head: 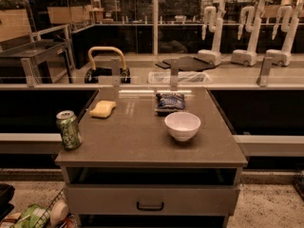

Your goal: Open bottom drawer

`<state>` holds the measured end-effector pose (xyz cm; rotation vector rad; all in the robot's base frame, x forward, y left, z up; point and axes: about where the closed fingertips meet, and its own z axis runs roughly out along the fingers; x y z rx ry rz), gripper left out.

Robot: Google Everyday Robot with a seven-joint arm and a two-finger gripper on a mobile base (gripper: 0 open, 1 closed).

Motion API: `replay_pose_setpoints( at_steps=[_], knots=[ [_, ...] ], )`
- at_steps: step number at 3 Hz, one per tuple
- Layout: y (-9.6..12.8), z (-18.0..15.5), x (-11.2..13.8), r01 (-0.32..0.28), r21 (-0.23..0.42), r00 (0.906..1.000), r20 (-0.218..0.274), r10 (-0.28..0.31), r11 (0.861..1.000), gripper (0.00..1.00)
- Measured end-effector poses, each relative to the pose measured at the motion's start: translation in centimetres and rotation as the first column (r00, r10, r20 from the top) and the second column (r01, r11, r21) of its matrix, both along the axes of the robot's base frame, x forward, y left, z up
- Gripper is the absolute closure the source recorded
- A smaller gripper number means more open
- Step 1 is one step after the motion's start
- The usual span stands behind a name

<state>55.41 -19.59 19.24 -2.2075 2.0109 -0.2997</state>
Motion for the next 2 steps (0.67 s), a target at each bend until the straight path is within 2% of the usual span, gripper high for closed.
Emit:
replay_pose_setpoints(
  at_steps=[1,2],
  knots=[
    [0.00,-0.03,-0.03,0.000,0.000,1.0000,-0.001,0.000,1.000,0.00],
    [-0.13,-0.52,-0.40,0.017,-0.005,0.9992,-0.036,-0.017,1.000,0.15]
  ],
)
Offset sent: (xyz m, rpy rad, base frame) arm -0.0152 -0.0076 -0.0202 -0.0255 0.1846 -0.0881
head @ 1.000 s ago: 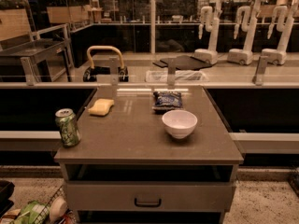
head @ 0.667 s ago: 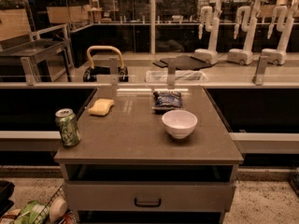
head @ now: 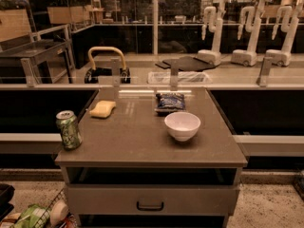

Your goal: Open bottom drawer

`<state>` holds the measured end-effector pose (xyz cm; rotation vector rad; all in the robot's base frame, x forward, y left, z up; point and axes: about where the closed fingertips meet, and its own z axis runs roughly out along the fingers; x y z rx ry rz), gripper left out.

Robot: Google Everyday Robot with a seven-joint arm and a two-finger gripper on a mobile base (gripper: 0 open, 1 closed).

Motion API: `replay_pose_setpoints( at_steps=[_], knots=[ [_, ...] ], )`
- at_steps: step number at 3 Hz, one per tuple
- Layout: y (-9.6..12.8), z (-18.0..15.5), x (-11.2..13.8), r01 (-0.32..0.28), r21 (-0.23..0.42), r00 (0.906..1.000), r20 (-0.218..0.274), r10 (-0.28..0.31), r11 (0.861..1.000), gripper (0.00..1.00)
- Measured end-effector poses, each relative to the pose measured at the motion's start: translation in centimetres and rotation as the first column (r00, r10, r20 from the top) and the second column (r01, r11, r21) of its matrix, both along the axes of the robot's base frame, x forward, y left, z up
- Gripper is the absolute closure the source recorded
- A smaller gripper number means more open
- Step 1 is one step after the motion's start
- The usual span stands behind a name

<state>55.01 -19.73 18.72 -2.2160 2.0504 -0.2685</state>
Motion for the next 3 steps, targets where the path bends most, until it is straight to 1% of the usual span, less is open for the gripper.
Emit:
replay_pose_setpoints(
  at_steps=[1,2,3],
  knots=[
    [-0.2,-1.4,-2.9,-0.001,-0.044,0.9910,-0.134,-0.005,0.999,0.38],
    [0.4,-1.5,-6.9,0.014,-0.075,0.9583,-0.284,-0.035,0.997,0.61],
    [0.9,2.2,-12.1,0.041,-0.136,0.9123,-0.399,-0.092,0.990,0.93]
  ],
)
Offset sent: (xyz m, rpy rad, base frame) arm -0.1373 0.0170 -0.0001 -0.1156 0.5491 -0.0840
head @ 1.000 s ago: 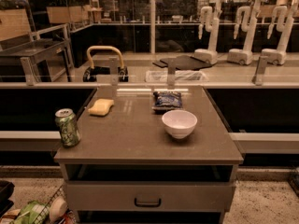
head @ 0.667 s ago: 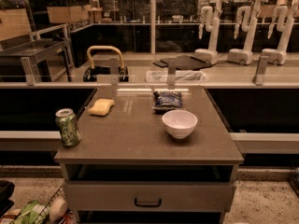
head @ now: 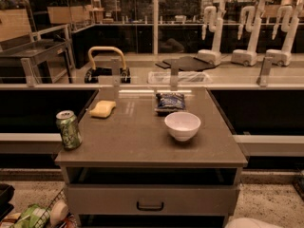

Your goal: Open bottom drawer

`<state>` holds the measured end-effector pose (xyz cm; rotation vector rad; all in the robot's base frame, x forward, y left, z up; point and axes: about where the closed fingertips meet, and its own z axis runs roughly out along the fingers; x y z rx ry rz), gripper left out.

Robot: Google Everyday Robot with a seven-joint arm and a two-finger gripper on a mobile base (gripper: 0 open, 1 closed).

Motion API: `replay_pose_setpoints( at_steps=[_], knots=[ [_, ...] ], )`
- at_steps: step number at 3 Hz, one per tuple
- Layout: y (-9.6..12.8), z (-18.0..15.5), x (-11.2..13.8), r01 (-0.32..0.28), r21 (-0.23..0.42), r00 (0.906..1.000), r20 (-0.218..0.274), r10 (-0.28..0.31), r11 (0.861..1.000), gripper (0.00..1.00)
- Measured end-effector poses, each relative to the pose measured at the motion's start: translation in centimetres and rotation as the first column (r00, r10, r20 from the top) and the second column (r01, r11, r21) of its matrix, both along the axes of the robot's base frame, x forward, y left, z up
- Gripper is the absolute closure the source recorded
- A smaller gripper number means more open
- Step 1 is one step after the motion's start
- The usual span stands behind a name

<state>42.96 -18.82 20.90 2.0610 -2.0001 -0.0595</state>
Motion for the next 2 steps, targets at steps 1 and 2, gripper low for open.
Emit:
replay_pose_setpoints(
  at_steps=[1,2],
  knots=[
    [0.00,2.79,-2.37,0.034,-0.020,0.9992,-0.020,-0.034,0.999,1.00],
    [-0.11,2.67,-2.54,0.030,-0.021,0.9993,-0.023,-0.031,0.999,0.82]
  ],
)
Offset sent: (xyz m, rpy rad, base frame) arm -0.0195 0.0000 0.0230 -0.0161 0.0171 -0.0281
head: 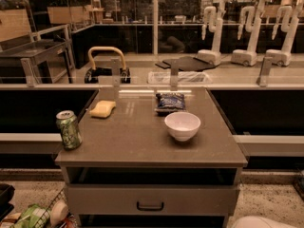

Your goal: Open bottom drawer

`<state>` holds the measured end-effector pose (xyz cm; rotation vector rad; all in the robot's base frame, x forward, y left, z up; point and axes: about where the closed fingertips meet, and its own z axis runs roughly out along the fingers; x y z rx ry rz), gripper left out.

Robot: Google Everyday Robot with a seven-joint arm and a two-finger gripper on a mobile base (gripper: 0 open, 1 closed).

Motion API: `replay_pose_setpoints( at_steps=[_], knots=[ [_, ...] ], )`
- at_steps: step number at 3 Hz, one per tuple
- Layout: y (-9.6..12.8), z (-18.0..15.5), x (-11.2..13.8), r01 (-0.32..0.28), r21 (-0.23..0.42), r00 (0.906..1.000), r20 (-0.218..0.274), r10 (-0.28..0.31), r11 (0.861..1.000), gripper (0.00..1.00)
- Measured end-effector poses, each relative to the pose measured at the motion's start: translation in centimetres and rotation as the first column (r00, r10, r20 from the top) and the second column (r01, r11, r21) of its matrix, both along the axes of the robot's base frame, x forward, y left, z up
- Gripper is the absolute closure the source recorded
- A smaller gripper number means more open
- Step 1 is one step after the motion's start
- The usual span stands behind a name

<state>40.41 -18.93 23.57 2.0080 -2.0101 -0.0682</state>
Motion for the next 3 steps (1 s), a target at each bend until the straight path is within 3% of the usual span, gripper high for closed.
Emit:
replay_pose_setpoints(
  at_steps=[1,2,3],
  knots=[
    [-0.1,-0.1,-0.2,0.000,0.000,1.0000,-0.003,0.000,1.000,0.58],
    [-0.1,-0.1,-0.2,0.000,-0.005,1.0000,-0.001,0.000,1.000,0.28],
    [-0.4,1.4,0.8,-0.006,-0.046,0.9987,0.050,0.008,0.999,0.04]
  ],
)
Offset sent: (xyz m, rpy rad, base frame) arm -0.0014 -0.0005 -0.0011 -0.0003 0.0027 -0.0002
